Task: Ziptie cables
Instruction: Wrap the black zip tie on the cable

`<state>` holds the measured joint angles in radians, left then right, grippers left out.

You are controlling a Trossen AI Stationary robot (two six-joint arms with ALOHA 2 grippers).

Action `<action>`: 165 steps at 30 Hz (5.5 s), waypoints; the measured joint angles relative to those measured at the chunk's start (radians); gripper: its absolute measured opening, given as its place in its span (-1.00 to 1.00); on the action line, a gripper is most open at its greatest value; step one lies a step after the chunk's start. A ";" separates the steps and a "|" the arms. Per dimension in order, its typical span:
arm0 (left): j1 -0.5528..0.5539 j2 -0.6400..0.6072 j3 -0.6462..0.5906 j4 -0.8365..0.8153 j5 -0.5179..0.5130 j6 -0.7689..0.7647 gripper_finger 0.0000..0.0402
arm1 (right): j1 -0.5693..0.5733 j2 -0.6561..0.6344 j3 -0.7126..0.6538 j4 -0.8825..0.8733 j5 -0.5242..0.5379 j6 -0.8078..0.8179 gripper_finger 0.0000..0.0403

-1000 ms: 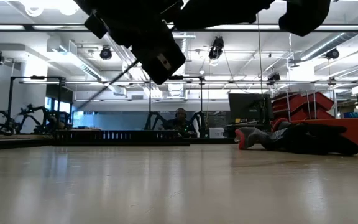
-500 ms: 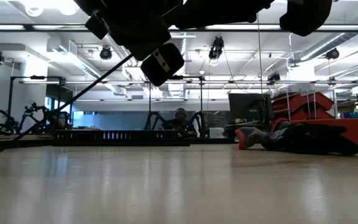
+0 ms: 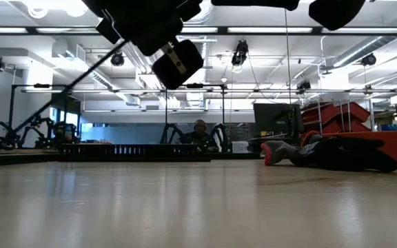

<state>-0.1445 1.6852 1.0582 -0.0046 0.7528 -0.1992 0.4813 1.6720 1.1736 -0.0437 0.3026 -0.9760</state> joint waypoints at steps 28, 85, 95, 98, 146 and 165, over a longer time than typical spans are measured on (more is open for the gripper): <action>-0.100 0.035 0.003 0.090 0.052 -0.135 -1.00 | 0.003 0.121 0.000 0.315 -0.229 -0.603 -0.36; -0.121 0.058 0.004 0.076 0.039 -0.124 -1.00 | 0.004 0.169 0.035 0.304 -0.228 -0.515 -0.80; -0.128 0.058 0.002 0.061 0.037 -0.124 -1.00 | 0.004 0.184 0.047 0.269 -0.227 -0.515 -0.77; -0.130 0.058 0.002 0.061 0.038 -0.124 -1.00 | 0.005 0.184 0.047 0.260 -0.226 -0.521 -0.80; -0.130 0.058 0.001 0.025 0.049 -0.117 -1.00 | -0.011 0.188 0.050 0.266 -0.305 -0.579 -0.90; -0.120 0.032 0.001 0.001 0.040 -0.098 -0.39 | -0.008 0.189 0.050 0.252 -0.231 -0.415 -0.99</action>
<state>-0.2645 1.7175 1.0592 -0.0040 0.7929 -0.2973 0.4732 1.8610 1.2236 0.2085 0.0717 -1.3908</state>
